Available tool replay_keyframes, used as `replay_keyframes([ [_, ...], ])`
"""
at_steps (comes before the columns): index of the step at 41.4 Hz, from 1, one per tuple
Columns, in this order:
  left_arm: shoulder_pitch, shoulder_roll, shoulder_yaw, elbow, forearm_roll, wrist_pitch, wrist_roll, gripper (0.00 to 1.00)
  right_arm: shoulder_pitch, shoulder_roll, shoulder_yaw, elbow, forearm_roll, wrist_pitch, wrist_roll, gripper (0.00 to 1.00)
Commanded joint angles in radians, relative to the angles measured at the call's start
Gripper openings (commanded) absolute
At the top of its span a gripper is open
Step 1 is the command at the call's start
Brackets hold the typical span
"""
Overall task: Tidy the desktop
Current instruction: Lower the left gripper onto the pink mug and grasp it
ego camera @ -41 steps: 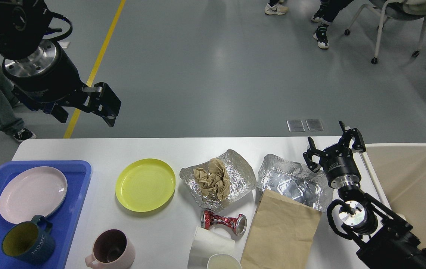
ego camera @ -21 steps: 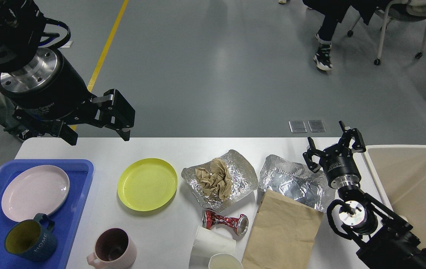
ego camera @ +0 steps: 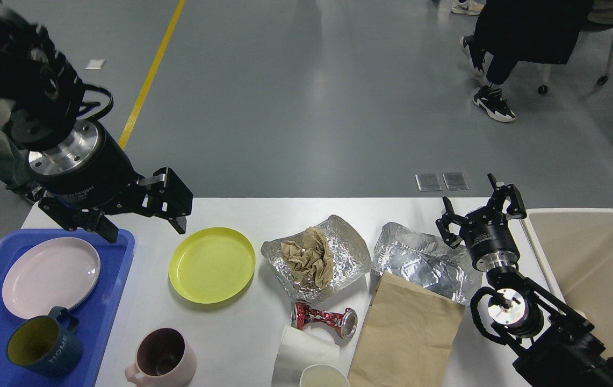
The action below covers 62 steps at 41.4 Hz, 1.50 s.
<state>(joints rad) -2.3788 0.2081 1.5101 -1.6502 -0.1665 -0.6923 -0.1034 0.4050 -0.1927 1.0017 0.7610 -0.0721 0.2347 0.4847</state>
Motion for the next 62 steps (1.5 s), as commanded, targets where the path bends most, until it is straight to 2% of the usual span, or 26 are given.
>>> replay_keyframes([
  [1, 0.176, 0.060, -0.054, 0.013, 0.108, 0.129, 0.045, 0.97, 0.000, 0.001, 0.000, 0.000, 0.000, 0.000, 0.000, 1.00],
  [6, 0.338, 0.141, -0.165, 0.027, 0.258, 0.226, 0.116, 0.96, 0.000, -0.001, 0.000, 0.000, 0.000, 0.000, 0.000, 1.00],
  [11, 0.499, 0.211, -0.271, 0.050, 0.468, 0.266, 0.166, 0.96, 0.000, 0.001, 0.000, 0.000, 0.000, 0.000, 0.000, 1.00],
  [17, 0.604, 0.220, -0.291, 0.105, 0.593, 0.277, 0.166, 0.96, 0.000, -0.001, 0.000, 0.000, 0.000, 0.000, 0.000, 1.00],
  [27, 0.768, 0.188, -0.333, 0.207, 0.654, 0.361, 0.166, 0.96, 0.000, 0.001, 0.000, 0.000, 0.000, 0.000, 0.000, 1.00],
  [36, 0.825, 0.172, -0.367, 0.236, 0.683, 0.387, 0.166, 0.95, 0.000, 0.001, 0.000, 0.000, 0.000, 0.000, 0.000, 1.00],
  [42, 0.862, 0.146, -0.376, 0.254, 0.706, 0.399, 0.165, 0.91, 0.000, 0.001, 0.000, 0.000, 0.000, 0.000, 0.000, 1.00],
  [54, 0.883, 0.148, -0.372, 0.267, 0.705, 0.395, 0.169, 0.55, 0.000, 0.001, 0.000, 0.000, 0.000, 0.000, 0.000, 1.00],
  [57, 0.895, 0.149, -0.373, 0.270, 0.691, 0.404, 0.169, 0.39, 0.000, 0.001, 0.000, 0.000, 0.000, 0.000, 0.000, 1.00],
  [62, 0.902, 0.151, -0.375, 0.279, 0.686, 0.395, 0.169, 0.23, 0.000, 0.001, 0.000, 0.000, 0.000, 0.000, 0.000, 1.00],
])
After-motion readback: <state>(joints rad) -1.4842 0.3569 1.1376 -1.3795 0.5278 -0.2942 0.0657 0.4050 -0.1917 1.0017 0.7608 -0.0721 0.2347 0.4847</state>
